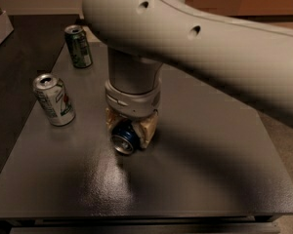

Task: Place pepsi can upright

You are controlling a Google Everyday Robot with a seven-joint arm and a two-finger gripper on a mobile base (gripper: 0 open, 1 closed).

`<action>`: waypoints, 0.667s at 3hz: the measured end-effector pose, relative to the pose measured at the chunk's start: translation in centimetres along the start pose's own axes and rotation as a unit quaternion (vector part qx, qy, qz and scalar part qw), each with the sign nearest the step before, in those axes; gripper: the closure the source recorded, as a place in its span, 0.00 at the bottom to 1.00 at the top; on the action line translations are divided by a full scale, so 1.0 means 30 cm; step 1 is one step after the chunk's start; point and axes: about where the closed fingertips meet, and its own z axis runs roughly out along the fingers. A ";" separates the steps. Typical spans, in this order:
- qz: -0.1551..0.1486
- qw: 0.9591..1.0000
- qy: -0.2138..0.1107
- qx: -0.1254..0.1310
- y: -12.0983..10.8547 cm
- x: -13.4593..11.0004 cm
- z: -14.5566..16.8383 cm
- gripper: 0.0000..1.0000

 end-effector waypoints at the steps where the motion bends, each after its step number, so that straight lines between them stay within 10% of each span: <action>1: 0.079 0.996 -0.025 0.019 -0.040 0.050 -0.070 1.00; 2: 0.186 0.979 -0.077 0.038 -0.070 0.104 -0.142 1.00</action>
Offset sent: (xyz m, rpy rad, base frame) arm 0.0589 0.0001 0.0743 0.2618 0.3037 -0.6329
